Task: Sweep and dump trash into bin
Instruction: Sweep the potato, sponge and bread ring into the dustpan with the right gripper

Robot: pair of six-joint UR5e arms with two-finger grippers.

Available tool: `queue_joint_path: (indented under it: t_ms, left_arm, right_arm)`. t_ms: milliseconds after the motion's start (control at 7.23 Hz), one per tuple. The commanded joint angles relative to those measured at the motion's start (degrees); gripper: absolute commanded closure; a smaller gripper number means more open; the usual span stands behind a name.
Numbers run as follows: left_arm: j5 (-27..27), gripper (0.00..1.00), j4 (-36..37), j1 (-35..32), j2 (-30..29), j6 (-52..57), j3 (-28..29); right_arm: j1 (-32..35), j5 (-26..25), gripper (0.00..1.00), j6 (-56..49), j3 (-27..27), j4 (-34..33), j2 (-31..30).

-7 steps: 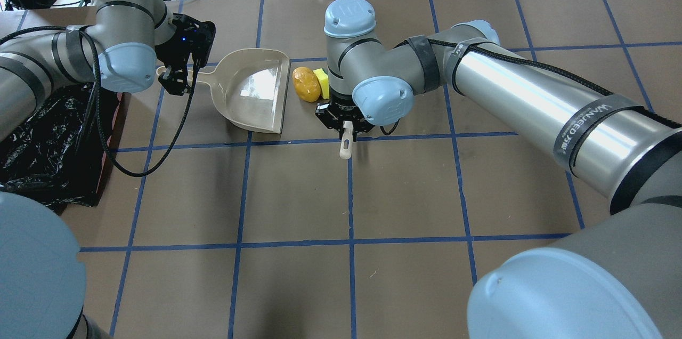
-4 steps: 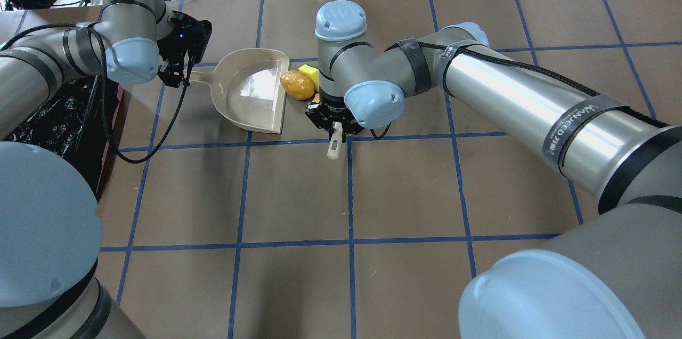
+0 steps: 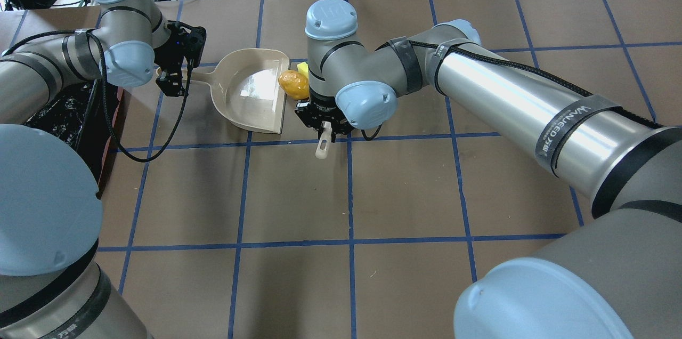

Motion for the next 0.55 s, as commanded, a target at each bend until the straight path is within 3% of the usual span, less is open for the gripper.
queue_joint_path:
  t_ms: [0, 138, 415]
  left_arm:
    - [-0.40, 0.02, -0.44, 0.78, -0.24, -0.83, 0.07]
    - [-0.40, 0.15, -0.53, 0.79, -0.24, -0.92, -0.02]
    - [-0.40, 0.21, -0.62, 0.87, -0.15, -0.92, -0.11]
  right_arm:
    - [0.11, 1.41, 1.00, 1.00, -0.08, -0.21, 0.00]
    - [0.28, 1.51, 1.00, 1.70, -0.60, -0.56, 0.09]
    - [1.86, 1.51, 1.00, 3.80, -1.74, -2.57, 1.66]
